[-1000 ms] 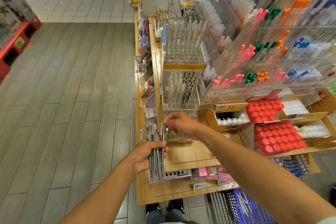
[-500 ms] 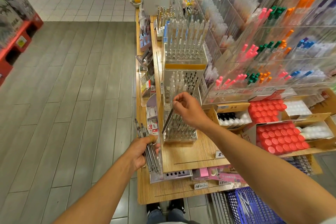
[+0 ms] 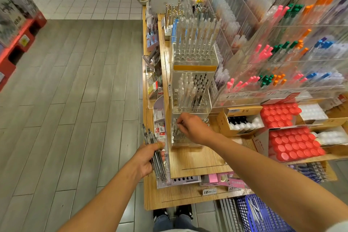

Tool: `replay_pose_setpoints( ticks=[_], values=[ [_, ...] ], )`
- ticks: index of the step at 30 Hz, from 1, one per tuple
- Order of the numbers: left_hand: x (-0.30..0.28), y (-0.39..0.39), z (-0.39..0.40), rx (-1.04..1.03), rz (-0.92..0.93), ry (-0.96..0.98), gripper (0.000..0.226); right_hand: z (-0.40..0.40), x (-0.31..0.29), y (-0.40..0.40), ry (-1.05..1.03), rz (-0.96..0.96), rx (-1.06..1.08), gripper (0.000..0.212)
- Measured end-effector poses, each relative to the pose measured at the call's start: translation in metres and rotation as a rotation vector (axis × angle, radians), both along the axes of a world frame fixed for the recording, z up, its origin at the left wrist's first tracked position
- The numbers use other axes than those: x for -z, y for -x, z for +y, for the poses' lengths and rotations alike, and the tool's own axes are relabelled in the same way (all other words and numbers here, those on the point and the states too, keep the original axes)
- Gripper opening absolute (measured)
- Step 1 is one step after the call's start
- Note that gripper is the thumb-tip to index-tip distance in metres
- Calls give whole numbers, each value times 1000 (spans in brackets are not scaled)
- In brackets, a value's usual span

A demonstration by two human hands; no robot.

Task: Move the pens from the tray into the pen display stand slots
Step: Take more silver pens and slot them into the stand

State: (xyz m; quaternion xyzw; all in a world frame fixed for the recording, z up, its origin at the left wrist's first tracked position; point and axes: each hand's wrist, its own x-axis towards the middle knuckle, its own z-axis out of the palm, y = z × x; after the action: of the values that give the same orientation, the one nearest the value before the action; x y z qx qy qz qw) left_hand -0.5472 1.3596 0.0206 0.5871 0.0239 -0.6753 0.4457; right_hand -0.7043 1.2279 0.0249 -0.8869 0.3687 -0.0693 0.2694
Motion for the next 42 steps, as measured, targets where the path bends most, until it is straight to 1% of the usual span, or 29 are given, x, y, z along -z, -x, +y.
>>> replay_pose_setpoints(
  ticks=[2,4,6,9,12,16,17,18,20,21,22,23,25,26,27,30,33,36,38,40,42],
  values=[
    [0,0,0,3,-10,-5,13,2,2,-2,45,12,-28,7],
    [0,1,0,4,-13,-4,10,5,6,-4,134,18,-54,9],
    [-1,2,0,3,-17,0,10,7,9,-7,219,25,-58,11],
    [-2,4,-1,1,-12,11,11,10,9,-12,285,30,-42,13],
    [-2,4,-1,2,7,26,15,11,7,-16,308,58,-24,15],
    [-3,5,-1,19,15,55,20,14,5,-14,273,91,11,23],
    [-3,6,-1,27,19,67,21,16,4,-13,238,64,36,24],
    [-3,6,-1,39,24,82,22,19,1,-13,156,12,75,24],
    [-3,7,-1,74,35,107,22,25,-7,-14,-135,-77,138,22],
    [-4,8,-1,93,36,115,24,28,-10,-15,-281,-81,140,23],
    [-4,10,0,109,36,121,28,30,-12,-16,-385,-62,134,24],
    [-4,11,0,121,35,124,34,33,-14,-17,-463,-52,144,24],
    [-4,15,0,145,33,126,45,38,-15,-14,-569,-96,214,14],
    [-4,16,0,161,31,127,49,40,-14,-12,-613,-124,248,11],
    [-4,17,1,178,29,128,53,42,-14,-11,-655,-143,278,14],
    [-3,20,3,213,16,123,59,46,-12,-8,-738,-135,357,13],
    [-3,23,3,178,58,131,62,48,-13,-4,-808,-181,447,18],
    [-5,26,2,149,100,159,53,50,-18,2,-921,-286,531,13],
    [-5,28,1,146,92,158,44,51,-21,8,-908,-264,530,13],
    [-4,32,1,134,69,133,46,52,-20,13,-884,-233,511,11],
    [-5,35,0,144,63,125,53,54,-19,17,-895,-270,500,9]
  ],
)
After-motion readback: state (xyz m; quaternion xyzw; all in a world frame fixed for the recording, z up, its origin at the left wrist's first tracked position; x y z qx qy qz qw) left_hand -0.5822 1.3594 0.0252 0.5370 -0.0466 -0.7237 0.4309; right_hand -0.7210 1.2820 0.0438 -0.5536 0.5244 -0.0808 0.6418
